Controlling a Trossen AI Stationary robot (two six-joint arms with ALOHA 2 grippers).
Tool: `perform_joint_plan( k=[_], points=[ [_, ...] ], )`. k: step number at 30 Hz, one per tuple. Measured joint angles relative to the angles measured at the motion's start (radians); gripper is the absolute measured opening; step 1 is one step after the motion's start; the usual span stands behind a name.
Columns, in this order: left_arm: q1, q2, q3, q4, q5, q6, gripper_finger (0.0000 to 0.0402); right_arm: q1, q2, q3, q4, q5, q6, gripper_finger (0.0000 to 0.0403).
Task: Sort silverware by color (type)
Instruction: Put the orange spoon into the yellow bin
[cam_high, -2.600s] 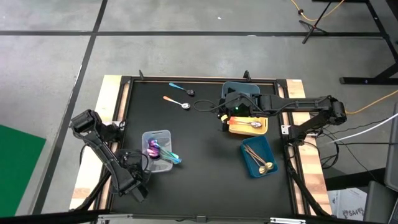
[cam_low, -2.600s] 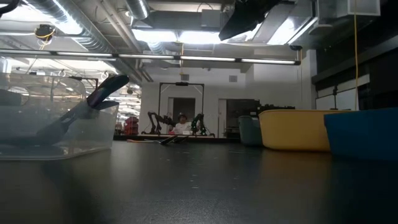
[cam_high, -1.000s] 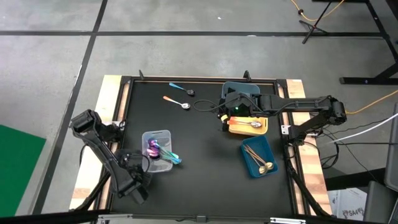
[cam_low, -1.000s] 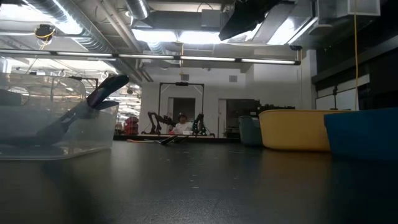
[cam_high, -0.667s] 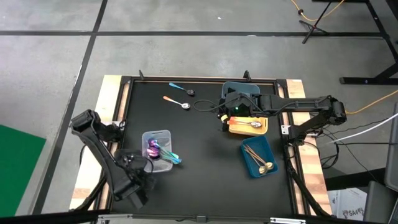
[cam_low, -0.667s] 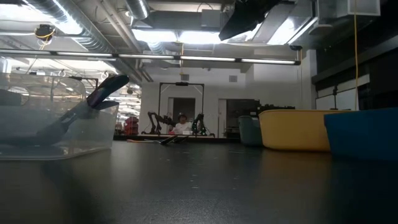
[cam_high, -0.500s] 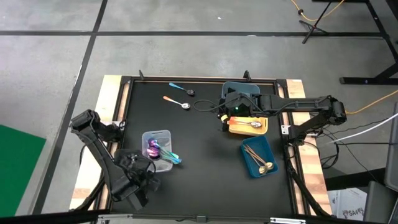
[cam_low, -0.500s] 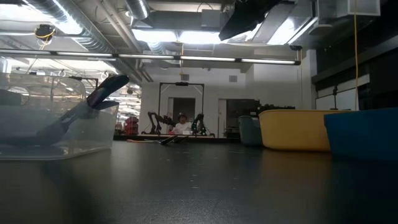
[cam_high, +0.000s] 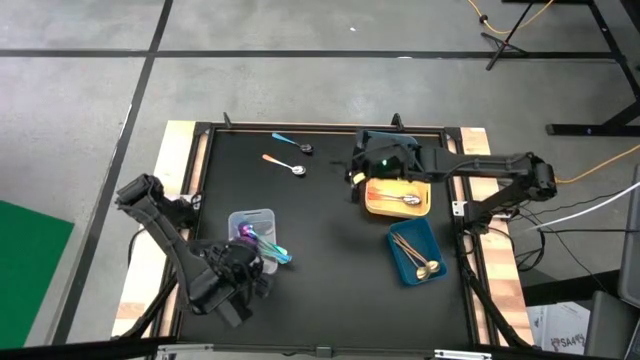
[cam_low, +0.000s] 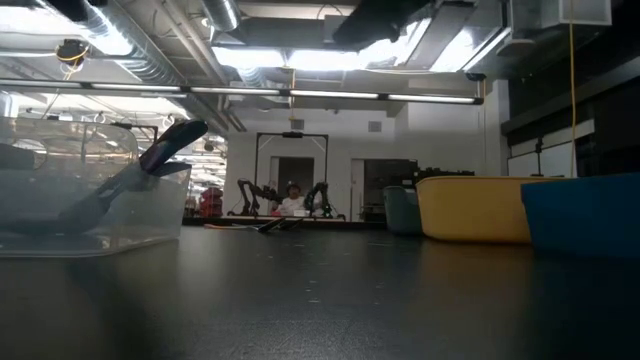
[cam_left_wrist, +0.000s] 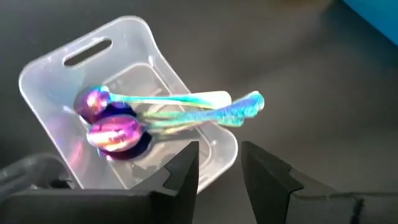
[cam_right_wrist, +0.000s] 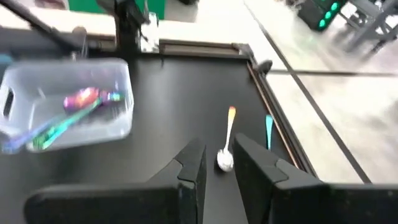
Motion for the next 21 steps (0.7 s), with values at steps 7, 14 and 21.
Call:
perform_joint_plan(
  k=[7, 14, 21],
  points=[
    [0.07, 0.0, 0.0, 0.0, -0.006, 0.156, 0.0114, -0.125, 0.0, 0.0, 0.135, -0.186, 0.019, 0.0073],
    [0.128, 0.0, 0.0, 0.0, -0.023, 0.259, 0.0114, -0.201, 0.066, 0.001, 0.302, -0.271, 0.038, 0.0073],
    [0.141, 0.0, 0.0, -0.003, -0.026, 0.285, 0.0114, -0.232, 0.206, 0.065, 0.389, -0.352, 0.038, 0.0073]
  ],
)
